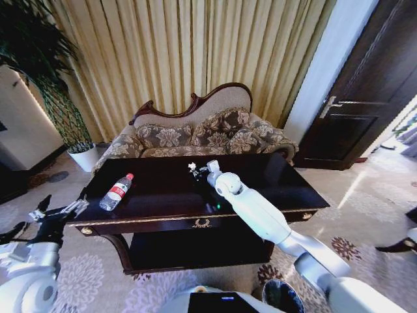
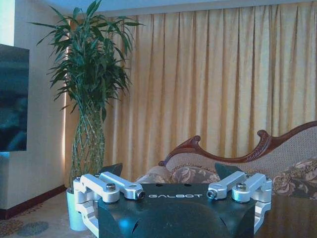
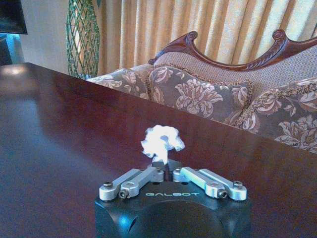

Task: Move to the front of the table and place the trash on the table into the trash bin.

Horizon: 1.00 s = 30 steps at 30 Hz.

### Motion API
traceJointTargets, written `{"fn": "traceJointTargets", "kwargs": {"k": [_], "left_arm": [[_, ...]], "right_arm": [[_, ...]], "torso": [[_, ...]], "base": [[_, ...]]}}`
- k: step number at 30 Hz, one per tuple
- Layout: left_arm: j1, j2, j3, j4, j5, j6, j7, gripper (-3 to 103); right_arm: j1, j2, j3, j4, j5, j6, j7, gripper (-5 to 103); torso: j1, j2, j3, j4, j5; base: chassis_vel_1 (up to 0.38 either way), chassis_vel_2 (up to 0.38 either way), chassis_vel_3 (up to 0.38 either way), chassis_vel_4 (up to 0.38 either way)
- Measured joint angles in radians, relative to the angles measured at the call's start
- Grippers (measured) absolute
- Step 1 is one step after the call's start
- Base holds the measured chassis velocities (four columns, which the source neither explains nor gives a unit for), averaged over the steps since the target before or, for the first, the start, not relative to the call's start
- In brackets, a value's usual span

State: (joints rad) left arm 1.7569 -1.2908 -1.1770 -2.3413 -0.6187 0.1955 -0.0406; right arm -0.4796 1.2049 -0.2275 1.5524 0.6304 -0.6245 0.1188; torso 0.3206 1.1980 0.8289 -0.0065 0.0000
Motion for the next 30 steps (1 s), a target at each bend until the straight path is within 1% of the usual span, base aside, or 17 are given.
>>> {"fn": "traceJointTargets", "kwargs": {"k": [2, 5, 16, 22, 25, 30], "left_arm": [[0.000, 0.000, 0.000, 0.000, 0.000, 0.000, 0.000, 100], [0.000, 0.000, -0.002, -0.002, -0.002, -0.001, 0.000, 100], [0.000, -0.001, -0.003, -0.011, -0.004, -0.001, 0.000, 100], [-0.001, 0.000, -0.003, -0.012, -0.004, -0.001, 0.000, 100], [-0.002, 0.000, -0.001, -0.012, -0.005, -0.001, 0.000, 100], [-0.008, 0.000, 0.008, -0.012, -0.005, -0.001, 0.000, 100]], "right_arm": [[-0.001, -0.003, 0.003, 0.004, 0.002, 0.000, 0.000, 1], [-0.003, -0.006, 0.009, 0.009, 0.003, 0.000, 0.000, 0], [-0.019, -0.021, 0.045, 0.036, 0.018, 0.000, 0.000, 0], [-0.016, -0.022, 0.109, 0.067, 0.040, 0.000, 0.000, 0], [-0.012, -0.024, 0.123, 0.075, 0.044, 0.000, 0.000, 0], [-0.015, -0.048, 0.144, 0.106, 0.056, -0.002, 0.000, 0]], "torso": [[0.000, 0.000, 0.000, 0.0000, 0.0000], [0.000, 0.000, 0.000, 0.0000, 0.0000], [0.000, 0.000, 0.000, 0.0000, 0.0000], [0.000, 0.000, 0.000, 0.0000, 0.0001], [0.000, 0.000, 0.000, 0.0000, 0.0000], [0.000, 0.000, 0.000, -0.0001, 0.0000]], "base": [[0.000, 0.000, 0.000, 0.000], [0.000, 0.000, 0.000, 0.000], [0.000, 0.000, 0.000, 0.000], [0.000, 0.000, 0.000, 0.000], [0.000, 0.000, 0.000, 0.000], [0.000, 0.000, 0.000, 0.000]]}}
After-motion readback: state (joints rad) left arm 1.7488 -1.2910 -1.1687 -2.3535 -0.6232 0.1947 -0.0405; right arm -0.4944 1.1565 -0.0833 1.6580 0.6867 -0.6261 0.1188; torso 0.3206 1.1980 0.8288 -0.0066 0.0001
